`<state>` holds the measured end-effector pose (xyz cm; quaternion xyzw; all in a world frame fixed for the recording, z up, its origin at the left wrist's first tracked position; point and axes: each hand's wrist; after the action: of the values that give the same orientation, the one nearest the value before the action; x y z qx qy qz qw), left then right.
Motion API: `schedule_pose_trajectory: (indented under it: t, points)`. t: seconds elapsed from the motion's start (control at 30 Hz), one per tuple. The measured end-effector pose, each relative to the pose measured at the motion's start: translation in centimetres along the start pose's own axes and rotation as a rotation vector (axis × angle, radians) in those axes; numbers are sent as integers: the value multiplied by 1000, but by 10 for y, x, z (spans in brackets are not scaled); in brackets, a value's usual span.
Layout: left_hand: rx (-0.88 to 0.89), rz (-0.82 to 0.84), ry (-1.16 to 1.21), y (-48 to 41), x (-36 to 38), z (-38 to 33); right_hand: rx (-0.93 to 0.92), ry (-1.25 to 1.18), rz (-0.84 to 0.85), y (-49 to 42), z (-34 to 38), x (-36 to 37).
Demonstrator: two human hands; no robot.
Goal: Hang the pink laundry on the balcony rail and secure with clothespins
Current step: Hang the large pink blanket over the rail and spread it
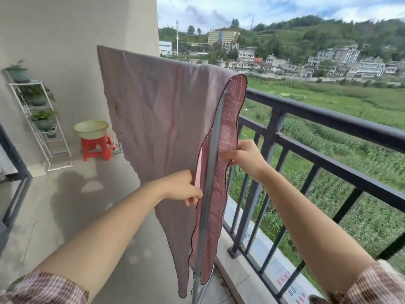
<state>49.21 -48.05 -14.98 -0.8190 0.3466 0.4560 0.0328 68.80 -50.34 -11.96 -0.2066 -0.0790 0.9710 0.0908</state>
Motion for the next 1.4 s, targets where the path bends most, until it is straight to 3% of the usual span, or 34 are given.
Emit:
schedule_pose_trajectory:
  t: [0.1,0.2,0.3,0.37,0.5,0.6,0.73,0.83,0.93,1.0,1.13,1.4]
  points:
    - [21,-136,-100,-7,6,1,-15,-16,30,4,1,-5]
    - [86,-474,-179,-3,-7,-18,-96,10,-2,3,15,-13]
    - [194,-798,-117,7,-28,-48,-209,-1,-149,1,42,-21]
    - [280,-901,-99,9,-41,-65,-302,-6,-268,1,63,-23]
    - [400,-936,-96,8,-53,-80,-462,27,-384,0,102,-25]
    - [460,-898,-121,8,-49,-79,-482,-33,-466,-1,113,-30]
    - [500,-711,-221,7,-49,-60,-453,53,-548,-1,113,-25]
    - [530,-613,-203,2,-63,-35,-671,216,-621,-3,131,-10]
    - [471,-642,-184,-5,-84,-1,-878,414,-544,-15,156,23]
    - [359,-672,-176,-13,-101,30,-898,545,-395,-31,168,55]
    - [112,-688,-139,-20,-142,105,-711,781,-126,-83,162,129]
    - [-237,-658,-150,-15,-232,268,-253,781,215,-186,117,267]
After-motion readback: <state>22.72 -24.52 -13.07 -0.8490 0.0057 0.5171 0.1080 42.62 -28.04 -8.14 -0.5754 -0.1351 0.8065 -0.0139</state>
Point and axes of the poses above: each hand's wrist, its own y-axis away from the middle knuckle, its own x-axis out of the palm, z = x × y, and after that the axes turned 2 degrees about -y, right-handed
